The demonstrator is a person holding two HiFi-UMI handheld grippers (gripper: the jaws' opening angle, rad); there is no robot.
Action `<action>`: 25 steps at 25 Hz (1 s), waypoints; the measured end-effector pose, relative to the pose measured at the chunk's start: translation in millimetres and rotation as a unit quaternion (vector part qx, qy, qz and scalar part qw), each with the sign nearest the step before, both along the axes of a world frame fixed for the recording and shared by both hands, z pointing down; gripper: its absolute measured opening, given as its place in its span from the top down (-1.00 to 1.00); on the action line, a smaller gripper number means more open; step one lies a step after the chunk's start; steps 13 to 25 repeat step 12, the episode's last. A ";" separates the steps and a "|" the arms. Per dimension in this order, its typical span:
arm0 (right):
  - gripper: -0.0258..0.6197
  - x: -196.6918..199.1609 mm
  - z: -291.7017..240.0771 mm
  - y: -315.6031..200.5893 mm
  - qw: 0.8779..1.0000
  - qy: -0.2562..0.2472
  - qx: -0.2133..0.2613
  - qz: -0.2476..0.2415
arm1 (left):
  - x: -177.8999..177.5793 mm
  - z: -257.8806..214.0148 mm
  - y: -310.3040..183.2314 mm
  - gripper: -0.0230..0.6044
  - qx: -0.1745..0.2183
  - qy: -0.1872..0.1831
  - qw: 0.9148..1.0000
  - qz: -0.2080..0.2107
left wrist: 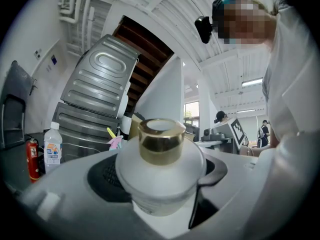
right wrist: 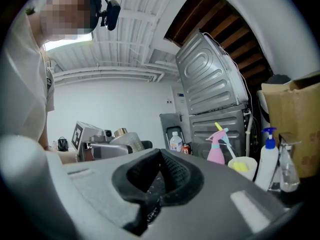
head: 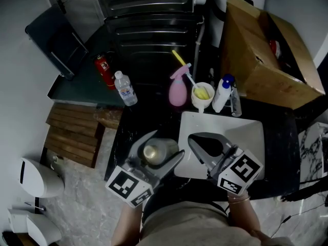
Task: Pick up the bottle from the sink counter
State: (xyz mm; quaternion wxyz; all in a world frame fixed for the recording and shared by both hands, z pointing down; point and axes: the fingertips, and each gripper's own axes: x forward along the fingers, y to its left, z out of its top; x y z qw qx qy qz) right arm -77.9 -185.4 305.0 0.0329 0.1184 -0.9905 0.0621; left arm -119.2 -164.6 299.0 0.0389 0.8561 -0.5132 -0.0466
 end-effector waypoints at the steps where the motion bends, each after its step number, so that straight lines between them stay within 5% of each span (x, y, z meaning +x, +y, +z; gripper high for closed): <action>1: 0.92 -0.1 1.2 -0.2 1.000 0.002 0.000 0.000 | -0.7 -0.2 -0.3 -0.18 0.000 0.002 1.000 -0.001; 25: 0.92 4.1 7.8 -9.5 1.000 0.016 -0.003 0.005 | -8.2 4.2 -3.3 -0.18 -0.012 -0.005 1.000 -0.008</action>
